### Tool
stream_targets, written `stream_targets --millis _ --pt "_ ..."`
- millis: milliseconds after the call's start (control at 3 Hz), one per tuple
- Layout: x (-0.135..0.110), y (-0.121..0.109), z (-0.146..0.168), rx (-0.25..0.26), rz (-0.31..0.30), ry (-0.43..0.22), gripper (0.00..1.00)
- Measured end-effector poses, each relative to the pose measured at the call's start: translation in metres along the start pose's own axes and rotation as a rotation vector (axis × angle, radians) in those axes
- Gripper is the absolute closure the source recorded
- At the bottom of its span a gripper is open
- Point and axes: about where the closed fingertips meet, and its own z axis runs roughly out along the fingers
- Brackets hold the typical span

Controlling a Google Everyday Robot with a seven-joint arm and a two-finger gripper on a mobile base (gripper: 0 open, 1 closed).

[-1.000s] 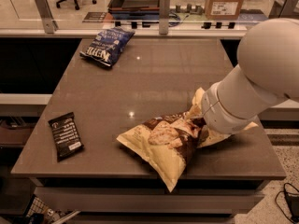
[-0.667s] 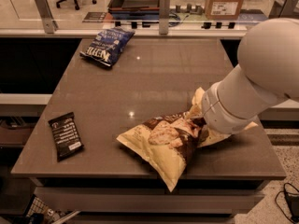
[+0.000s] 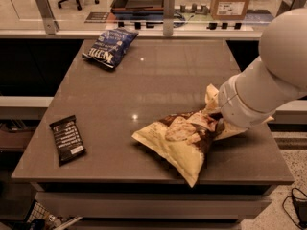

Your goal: Move brown chip bag near blue chip bag

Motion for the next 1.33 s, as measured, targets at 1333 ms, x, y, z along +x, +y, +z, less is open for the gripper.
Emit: stream_targets --millis 1333 --pt "0.110 -0.132 -0.068 0.212 -0.048 0.180 1.00"
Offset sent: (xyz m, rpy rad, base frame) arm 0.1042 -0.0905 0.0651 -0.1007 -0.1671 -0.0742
